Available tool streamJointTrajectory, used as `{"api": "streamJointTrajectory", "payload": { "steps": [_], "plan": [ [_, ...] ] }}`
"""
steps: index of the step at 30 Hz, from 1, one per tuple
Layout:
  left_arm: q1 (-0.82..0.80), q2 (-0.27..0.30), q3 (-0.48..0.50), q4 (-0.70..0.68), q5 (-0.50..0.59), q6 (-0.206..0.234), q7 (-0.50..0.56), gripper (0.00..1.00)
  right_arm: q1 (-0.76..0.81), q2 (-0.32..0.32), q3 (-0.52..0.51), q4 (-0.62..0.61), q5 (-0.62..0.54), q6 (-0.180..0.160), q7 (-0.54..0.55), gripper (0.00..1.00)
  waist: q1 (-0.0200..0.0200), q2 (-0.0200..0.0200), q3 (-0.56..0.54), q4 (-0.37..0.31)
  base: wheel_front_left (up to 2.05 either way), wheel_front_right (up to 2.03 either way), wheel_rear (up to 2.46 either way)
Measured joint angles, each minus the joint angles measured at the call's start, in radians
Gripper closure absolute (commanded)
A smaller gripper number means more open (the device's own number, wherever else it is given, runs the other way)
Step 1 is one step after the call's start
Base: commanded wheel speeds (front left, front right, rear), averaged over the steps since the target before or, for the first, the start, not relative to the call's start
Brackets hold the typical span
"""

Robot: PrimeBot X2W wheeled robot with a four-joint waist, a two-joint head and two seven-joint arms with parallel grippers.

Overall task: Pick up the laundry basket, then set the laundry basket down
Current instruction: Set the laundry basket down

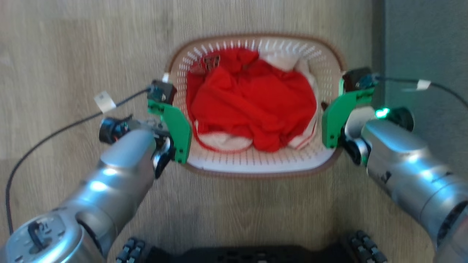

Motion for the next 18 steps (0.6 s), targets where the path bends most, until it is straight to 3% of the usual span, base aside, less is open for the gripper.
{"api": "streamJointTrajectory", "payload": {
  "steps": [10,18],
  "plan": [
    [-0.089,0.003,0.000,-0.021,0.007,0.039,-0.031,1.00,-0.089,-0.003,-0.009,0.022,0.018,0.002,-0.046,1.00,-0.0001,0.0001,0.158,0.001,0.00,0.00,0.00],
    [-0.114,0.002,-0.001,-0.026,0.007,0.042,-0.032,1.00,-0.117,-0.004,-0.004,0.041,0.016,0.008,-0.076,1.00,-0.0002,0.0001,0.231,0.001,0.00,0.00,0.00]
  ]
}}
